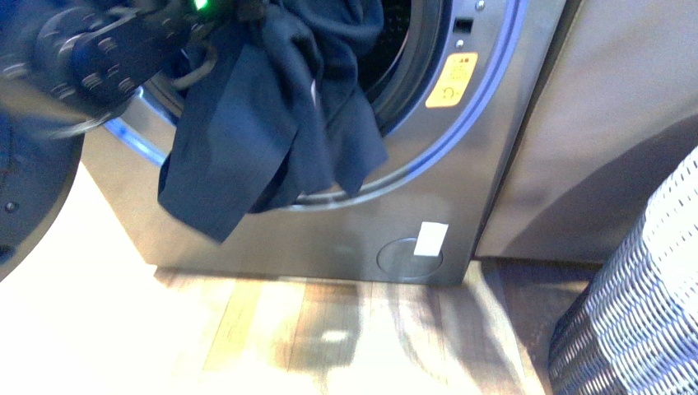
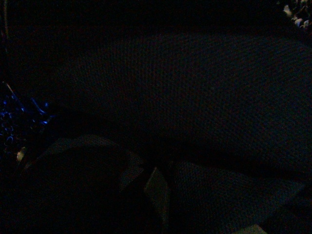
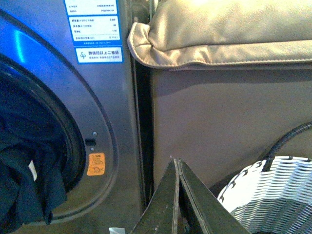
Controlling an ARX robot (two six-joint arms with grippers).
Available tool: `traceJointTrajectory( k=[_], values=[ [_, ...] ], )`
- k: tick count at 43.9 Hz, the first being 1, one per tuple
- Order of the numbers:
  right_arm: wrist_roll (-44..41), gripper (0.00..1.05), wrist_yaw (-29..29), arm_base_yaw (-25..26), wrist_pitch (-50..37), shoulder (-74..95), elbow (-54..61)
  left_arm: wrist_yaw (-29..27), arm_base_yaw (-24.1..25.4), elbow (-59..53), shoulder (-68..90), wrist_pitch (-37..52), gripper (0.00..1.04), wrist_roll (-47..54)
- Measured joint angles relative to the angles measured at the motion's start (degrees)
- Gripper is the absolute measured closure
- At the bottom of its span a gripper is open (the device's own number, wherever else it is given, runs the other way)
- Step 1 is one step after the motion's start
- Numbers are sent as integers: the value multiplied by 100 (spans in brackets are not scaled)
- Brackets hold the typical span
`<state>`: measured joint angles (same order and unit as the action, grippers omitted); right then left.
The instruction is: Put clothes into washing machine
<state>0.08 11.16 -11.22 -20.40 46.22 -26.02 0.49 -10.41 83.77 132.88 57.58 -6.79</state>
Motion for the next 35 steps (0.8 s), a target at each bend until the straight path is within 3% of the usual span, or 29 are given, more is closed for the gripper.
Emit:
traceJointTrajectory(
  k=[19, 23, 35],
  values=[
    [2, 102, -579, 568, -291, -1084, 1445, -748, -168, 2343, 1421, -813, 97, 577],
    [-2, 102, -1067, 946, -282, -1316, 1650, -929, -164, 2708, 1670, -870, 97, 654],
    [0, 102, -1104, 1108, -44, -2002, 2098, -1598, -129, 3956, 2363, -940, 97, 1178]
  ],
)
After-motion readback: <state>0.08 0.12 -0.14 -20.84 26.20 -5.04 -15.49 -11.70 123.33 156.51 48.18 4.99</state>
